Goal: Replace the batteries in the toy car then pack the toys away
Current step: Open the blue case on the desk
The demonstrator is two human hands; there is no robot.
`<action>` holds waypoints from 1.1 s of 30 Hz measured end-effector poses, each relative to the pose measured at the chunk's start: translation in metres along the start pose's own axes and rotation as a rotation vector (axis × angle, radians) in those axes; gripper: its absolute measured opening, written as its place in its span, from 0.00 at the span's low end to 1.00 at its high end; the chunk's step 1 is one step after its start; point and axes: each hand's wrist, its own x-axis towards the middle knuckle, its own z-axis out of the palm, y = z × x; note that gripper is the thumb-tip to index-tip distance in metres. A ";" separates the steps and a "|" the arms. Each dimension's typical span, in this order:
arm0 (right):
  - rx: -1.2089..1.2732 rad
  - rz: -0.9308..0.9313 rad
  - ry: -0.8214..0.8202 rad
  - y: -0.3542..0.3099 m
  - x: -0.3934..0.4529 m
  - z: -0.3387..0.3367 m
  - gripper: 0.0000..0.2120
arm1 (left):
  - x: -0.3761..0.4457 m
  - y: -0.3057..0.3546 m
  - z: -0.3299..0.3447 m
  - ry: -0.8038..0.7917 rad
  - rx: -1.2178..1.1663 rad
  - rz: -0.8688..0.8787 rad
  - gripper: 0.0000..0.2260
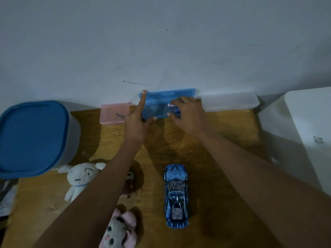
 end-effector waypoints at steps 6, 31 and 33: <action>-0.250 0.006 -0.015 -0.004 -0.002 0.021 0.24 | 0.000 -0.004 0.002 0.032 0.006 0.041 0.46; -0.374 -0.050 0.012 0.004 -0.009 0.040 0.22 | 0.001 -0.007 0.005 0.085 0.032 0.056 0.45; -0.370 -0.062 0.008 0.005 -0.007 0.040 0.23 | 0.001 -0.006 0.005 0.094 0.052 0.063 0.45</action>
